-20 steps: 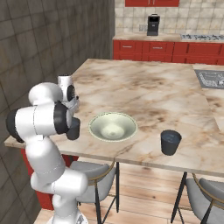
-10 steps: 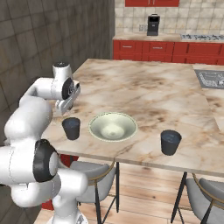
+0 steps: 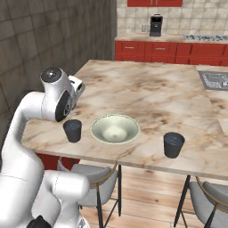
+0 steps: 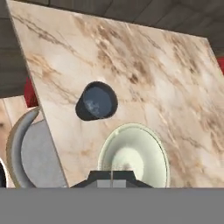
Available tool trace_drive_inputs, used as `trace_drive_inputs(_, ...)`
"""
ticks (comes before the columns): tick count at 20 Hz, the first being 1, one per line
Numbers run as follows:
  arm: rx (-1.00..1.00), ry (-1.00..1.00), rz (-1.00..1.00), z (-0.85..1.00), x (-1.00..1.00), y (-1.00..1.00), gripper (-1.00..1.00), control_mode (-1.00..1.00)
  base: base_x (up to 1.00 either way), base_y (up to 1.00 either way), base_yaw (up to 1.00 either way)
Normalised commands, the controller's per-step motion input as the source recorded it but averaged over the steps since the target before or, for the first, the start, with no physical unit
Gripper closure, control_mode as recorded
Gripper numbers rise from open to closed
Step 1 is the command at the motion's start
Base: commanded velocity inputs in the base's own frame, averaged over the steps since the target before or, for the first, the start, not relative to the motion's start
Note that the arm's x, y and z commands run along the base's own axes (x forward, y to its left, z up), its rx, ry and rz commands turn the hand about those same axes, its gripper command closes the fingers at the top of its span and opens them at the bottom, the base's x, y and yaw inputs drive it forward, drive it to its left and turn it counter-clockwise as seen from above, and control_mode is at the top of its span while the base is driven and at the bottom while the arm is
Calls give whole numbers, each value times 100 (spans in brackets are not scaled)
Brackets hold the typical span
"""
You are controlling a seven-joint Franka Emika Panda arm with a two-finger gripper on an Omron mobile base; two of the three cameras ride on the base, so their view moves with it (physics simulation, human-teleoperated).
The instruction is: There are four ice cubes in the ice bowl. Place two ice cubes in each glass of water.
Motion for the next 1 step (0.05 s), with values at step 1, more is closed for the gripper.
trace_drive_inputs(1, -8, -19, -2, 41, -100, -60, 100, -100, 0, 0, 0)
